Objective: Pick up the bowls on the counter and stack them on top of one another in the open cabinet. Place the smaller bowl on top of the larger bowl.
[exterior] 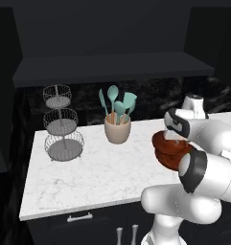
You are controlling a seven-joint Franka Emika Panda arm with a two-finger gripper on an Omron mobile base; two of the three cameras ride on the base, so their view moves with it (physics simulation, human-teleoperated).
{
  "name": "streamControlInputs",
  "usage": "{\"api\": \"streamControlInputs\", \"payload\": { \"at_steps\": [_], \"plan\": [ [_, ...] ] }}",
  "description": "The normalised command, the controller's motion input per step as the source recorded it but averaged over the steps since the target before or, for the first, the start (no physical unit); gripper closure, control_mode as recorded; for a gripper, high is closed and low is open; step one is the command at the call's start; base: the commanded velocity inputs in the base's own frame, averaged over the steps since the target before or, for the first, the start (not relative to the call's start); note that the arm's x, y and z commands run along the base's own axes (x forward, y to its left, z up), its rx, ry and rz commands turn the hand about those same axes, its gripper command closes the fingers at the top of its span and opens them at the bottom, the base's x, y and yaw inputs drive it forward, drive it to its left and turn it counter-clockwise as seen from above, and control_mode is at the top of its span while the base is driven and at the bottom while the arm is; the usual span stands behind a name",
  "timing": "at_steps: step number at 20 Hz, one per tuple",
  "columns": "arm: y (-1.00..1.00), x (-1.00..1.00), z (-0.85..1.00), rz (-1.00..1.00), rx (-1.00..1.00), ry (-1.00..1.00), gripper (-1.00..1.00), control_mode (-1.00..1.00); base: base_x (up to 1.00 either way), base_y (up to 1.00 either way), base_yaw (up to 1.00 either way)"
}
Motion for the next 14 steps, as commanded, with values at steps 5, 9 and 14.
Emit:
{"api": "streamControlInputs", "payload": {
  "at_steps": [5, 9, 14],
  "plan": [
    [-0.14, 0.09, -0.59, -0.02, -0.09, 0.00, -1.00, -1.00, 0.00, 0.00, 0.00],
    [0.00, 0.21, -0.22, 0.00, -0.01, 0.00, -1.00, -1.00, 0.00, 0.00, 0.00],
    [-0.31, -0.09, 0.28, 0.00, 0.06, 0.00, -1.00, -1.00, 0.00, 0.00, 0.00]
  ]
}}
